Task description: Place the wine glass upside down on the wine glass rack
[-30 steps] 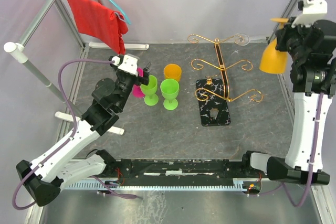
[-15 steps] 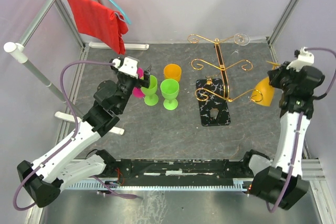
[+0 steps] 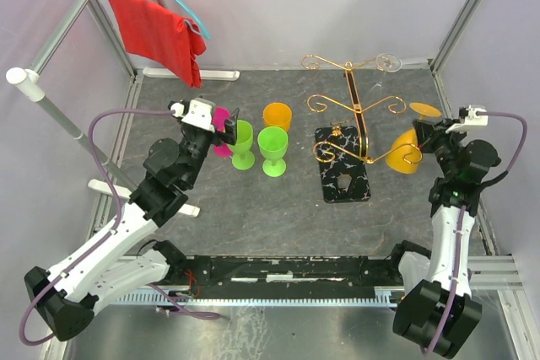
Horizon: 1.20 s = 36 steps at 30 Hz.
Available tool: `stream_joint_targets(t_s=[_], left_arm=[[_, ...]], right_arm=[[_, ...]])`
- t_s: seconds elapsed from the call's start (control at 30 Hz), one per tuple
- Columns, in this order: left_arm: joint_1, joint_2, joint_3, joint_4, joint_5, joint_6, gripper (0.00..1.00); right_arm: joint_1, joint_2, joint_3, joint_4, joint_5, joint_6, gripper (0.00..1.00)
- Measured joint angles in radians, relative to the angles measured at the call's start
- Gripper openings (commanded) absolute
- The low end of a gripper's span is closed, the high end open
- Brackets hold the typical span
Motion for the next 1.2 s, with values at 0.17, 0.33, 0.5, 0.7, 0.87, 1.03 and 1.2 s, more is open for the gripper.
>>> stream_joint_targets(t_s=[0.17, 0.33, 0.5, 0.7, 0.87, 1.03, 1.2], left_arm=[[0.0, -0.005, -0.006, 0.013, 0.0, 0.0, 0.97], [0.004, -0.005, -0.028, 0.041, -0.003, 0.0, 0.98], [0.007, -0.005, -0.05, 0.063, -0.007, 0.0, 0.98], [0.01, -0.002, -0.065, 0.084, -0.008, -0.001, 0.98], [0.013, 0.003, -0.07, 0.106, -0.009, -0.001, 0.99], [0.015, 0.011, -0.074, 0.112, -0.01, -0.001, 0.99], [0.015, 0.011, -0.081, 0.114, -0.011, -0.003, 0.99]], right_arm=[[0.0, 0.023, -0.098, 0.172, -0.066, 0.046, 0.01], [-0.002, 0.04, -0.191, 0.396, -0.111, 0.105, 0.01], [-0.002, 0.029, -0.249, 0.533, -0.142, 0.129, 0.01], [-0.004, 0.018, -0.262, 0.629, -0.16, 0.146, 0.01], [-0.004, 0.042, -0.265, 0.711, -0.195, 0.174, 0.01], [-0.001, 0.1, -0.265, 0.785, -0.236, 0.208, 0.01], [0.031, 0.132, -0.265, 0.808, -0.265, 0.219, 0.01]])
